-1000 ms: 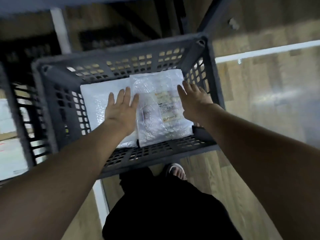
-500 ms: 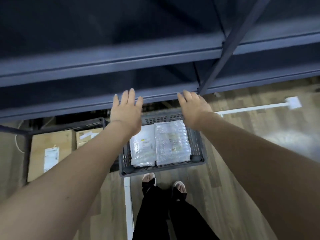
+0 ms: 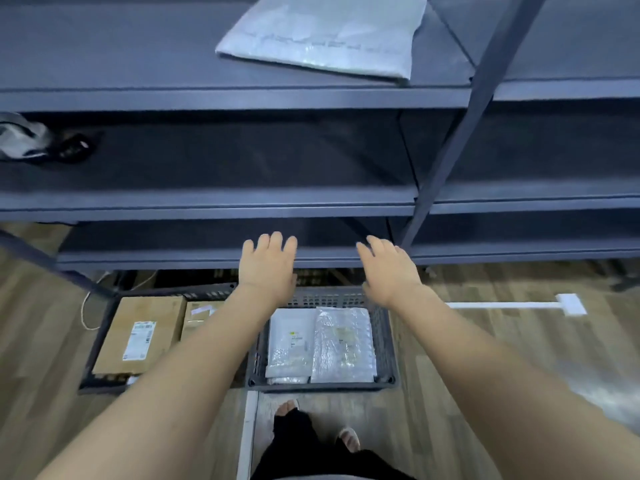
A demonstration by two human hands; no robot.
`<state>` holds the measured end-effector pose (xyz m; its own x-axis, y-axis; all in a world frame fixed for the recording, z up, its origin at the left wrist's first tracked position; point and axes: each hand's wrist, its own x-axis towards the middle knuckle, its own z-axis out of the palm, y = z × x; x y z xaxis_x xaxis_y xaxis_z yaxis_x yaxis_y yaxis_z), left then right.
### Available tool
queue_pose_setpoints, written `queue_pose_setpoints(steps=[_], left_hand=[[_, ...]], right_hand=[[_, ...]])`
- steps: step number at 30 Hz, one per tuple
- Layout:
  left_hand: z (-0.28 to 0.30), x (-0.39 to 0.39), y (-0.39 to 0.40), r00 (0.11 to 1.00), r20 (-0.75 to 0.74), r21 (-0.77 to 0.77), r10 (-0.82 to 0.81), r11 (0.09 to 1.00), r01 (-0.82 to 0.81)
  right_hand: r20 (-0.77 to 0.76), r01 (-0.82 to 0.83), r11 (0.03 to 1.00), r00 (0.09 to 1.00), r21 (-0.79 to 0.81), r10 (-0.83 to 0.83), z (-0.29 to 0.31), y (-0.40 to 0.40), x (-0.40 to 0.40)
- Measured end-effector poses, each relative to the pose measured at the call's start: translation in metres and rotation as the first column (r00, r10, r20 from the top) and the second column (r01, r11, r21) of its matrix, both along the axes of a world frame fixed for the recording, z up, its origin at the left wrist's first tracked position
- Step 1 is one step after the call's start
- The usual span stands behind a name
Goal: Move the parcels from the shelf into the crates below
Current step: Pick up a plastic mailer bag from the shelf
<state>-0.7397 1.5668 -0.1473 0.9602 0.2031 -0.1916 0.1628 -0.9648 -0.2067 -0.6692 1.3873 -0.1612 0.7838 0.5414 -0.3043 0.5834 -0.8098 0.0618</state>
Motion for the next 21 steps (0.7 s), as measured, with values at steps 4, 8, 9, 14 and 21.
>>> queue_pose_setpoints(steps=[4, 8, 9, 14, 21], left_hand=[[0.038, 0.015, 0.019, 0.997, 0.07, 0.03, 0.017, 0.999, -0.019], [0.076, 0.039, 0.041, 0.987, 0.159, 0.059, 0.002, 0.998, -0.012], [0.084, 0.047, 0.046, 0.984, 0.18, 0.06, -0.005, 0.998, -0.006], [0.126, 0.091, 0.076, 0.968, 0.247, 0.068, -0.038, 0.997, 0.022], [0.171, 0.171, 0.125, 0.952, 0.304, 0.077, -0.038, 0.997, 0.015]], right_hand=[[0.076, 0.028, 0.999, 0.997, 0.047, -0.031, 0.034, 0.007, 0.016], [0.166, 0.038, 0.996, 0.985, 0.084, -0.052, 0.07, 0.022, 0.043], [0.191, 0.037, 0.995, 0.98, 0.097, -0.055, 0.078, 0.027, 0.05], [0.337, 0.03, 0.987, 0.938, 0.158, -0.083, 0.123, 0.045, 0.092], [0.394, 0.129, 0.973, 0.897, 0.193, -0.198, 0.166, 0.06, 0.159]])
